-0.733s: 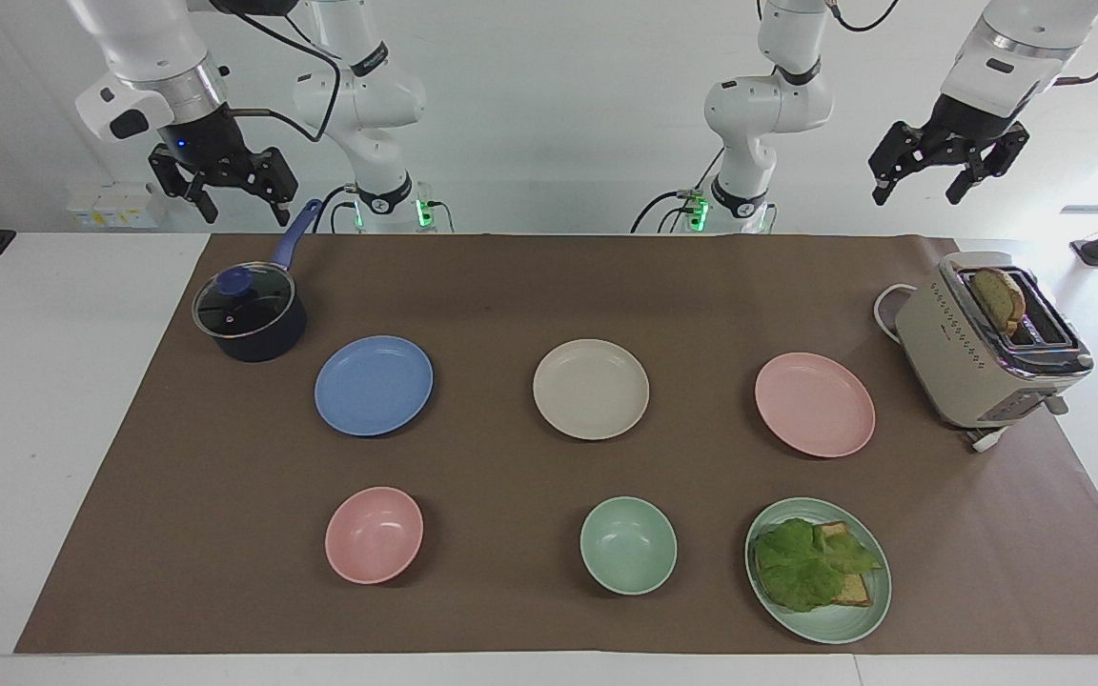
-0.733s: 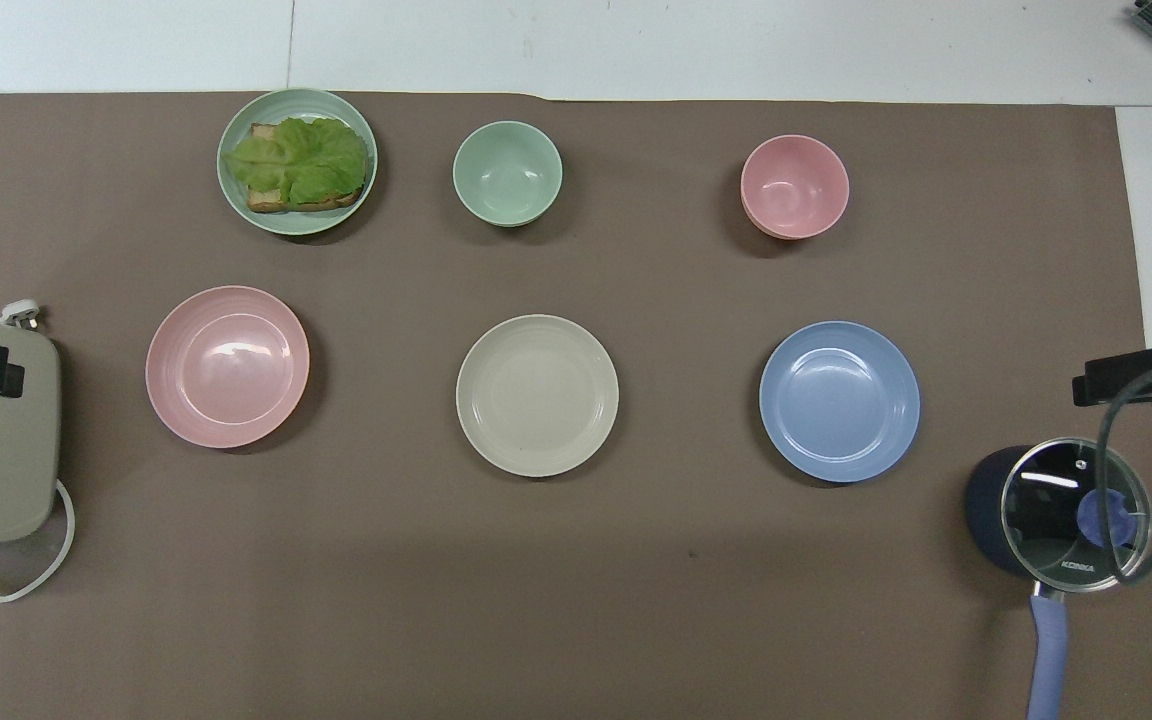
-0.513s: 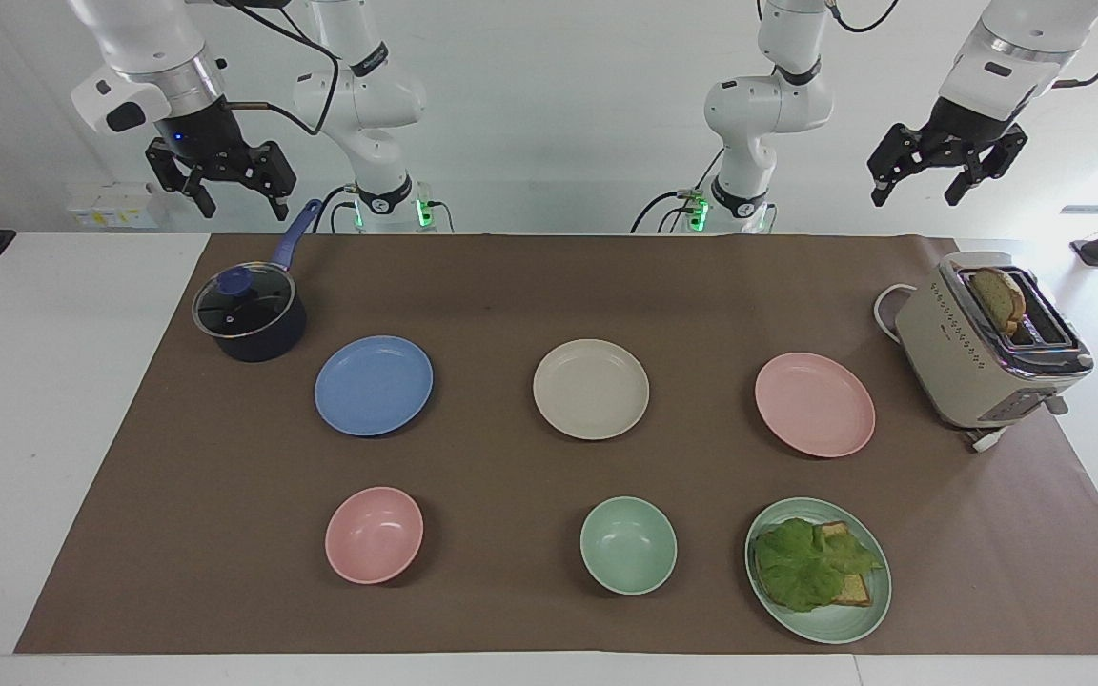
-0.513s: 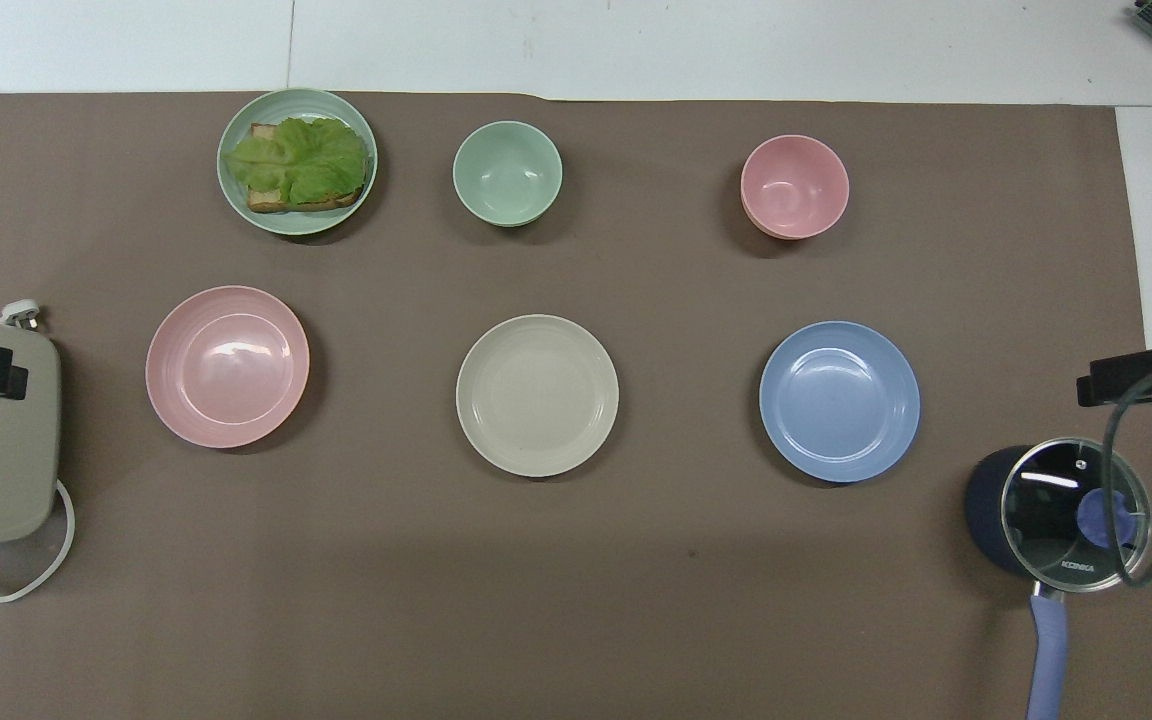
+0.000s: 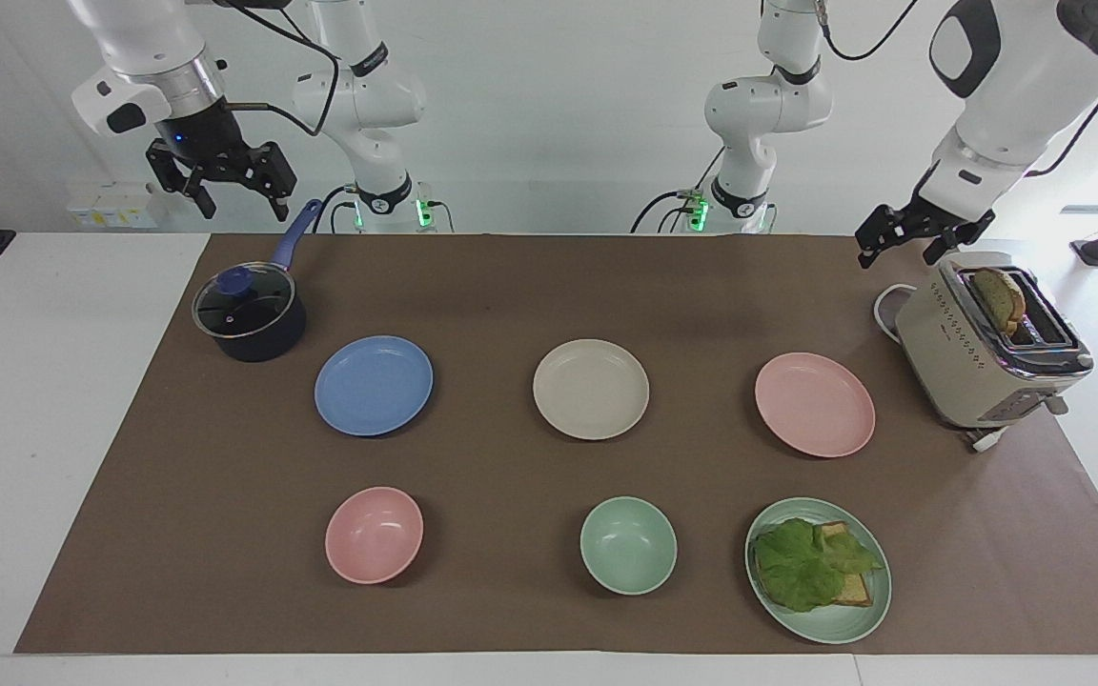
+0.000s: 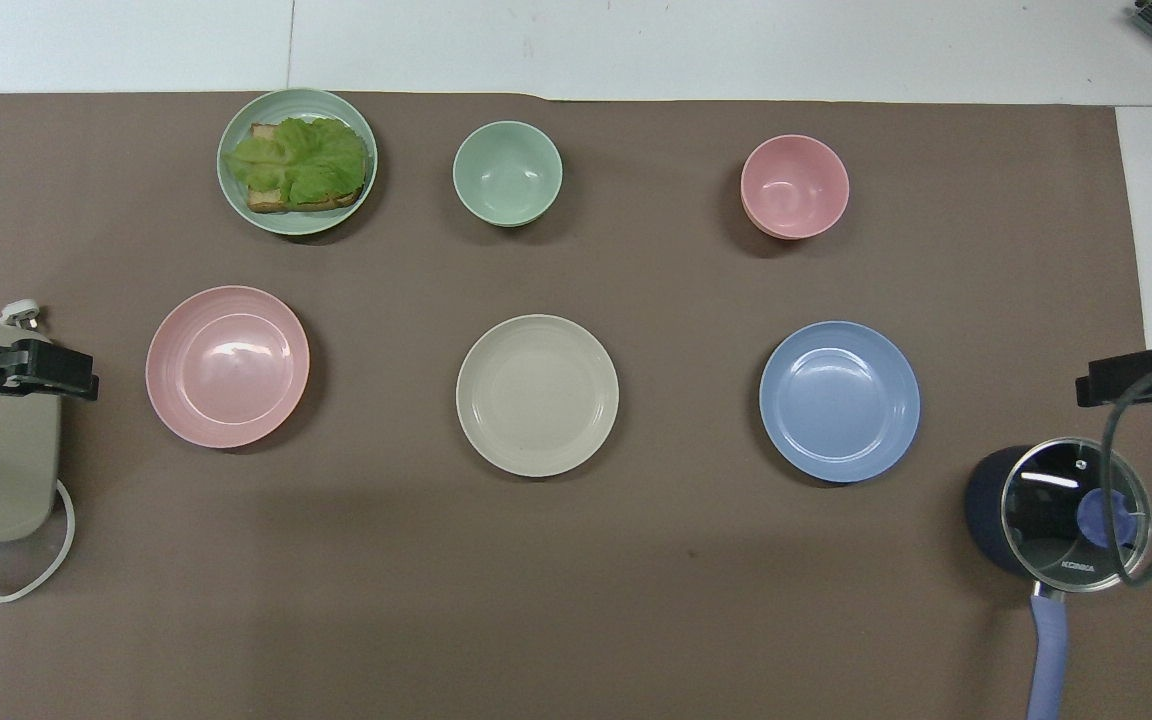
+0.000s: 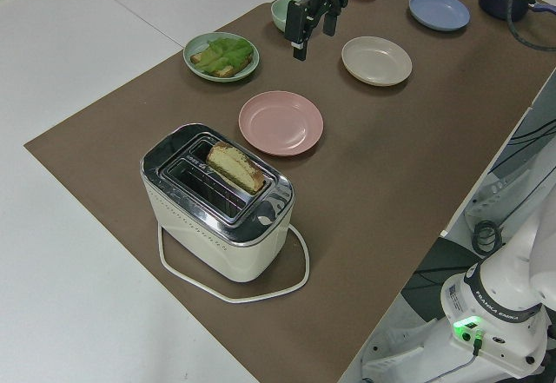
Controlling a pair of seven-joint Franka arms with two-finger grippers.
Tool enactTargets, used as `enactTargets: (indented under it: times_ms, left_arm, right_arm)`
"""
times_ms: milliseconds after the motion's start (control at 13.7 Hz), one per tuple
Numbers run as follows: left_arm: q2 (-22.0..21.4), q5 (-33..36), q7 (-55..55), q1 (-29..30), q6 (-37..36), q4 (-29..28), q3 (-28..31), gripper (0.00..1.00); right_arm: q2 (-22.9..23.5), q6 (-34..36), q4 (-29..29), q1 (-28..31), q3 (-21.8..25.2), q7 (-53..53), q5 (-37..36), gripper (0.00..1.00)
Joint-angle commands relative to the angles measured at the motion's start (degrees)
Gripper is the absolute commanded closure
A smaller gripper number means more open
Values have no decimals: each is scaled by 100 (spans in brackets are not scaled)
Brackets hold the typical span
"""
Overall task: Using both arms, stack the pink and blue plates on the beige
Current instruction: 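Move the left gripper toward the edge of the pink plate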
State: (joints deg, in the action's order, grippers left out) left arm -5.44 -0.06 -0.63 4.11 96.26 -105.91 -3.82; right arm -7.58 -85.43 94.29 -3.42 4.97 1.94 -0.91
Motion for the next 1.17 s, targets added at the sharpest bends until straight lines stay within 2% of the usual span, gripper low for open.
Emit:
enactTargets:
  times_ms: [0,440,733,1026,1099]
  left_arm:
    - [-159,-11,80,300,831,-877,-14,0]
    - [842,-20,10,485,2227,-1580,-5,0]
    - [1273,-20,-200,617,3037,-1863,-5,0]
    - [1406,-20,-665,617,3153,-1898,-14,0]
    - [1397,-29,-693,617,3136,-1915,-14,21]
  right_arm:
    - [20,62,-7,34,-13,-132,-40,0]
    - [11,36,11,34,-13,-123,-49,0]
    - [11,44,20,87,4,-132,-40,0]
    - [11,44,20,87,-4,-132,-40,0]
    - [11,44,20,87,-4,-132,-40,0]
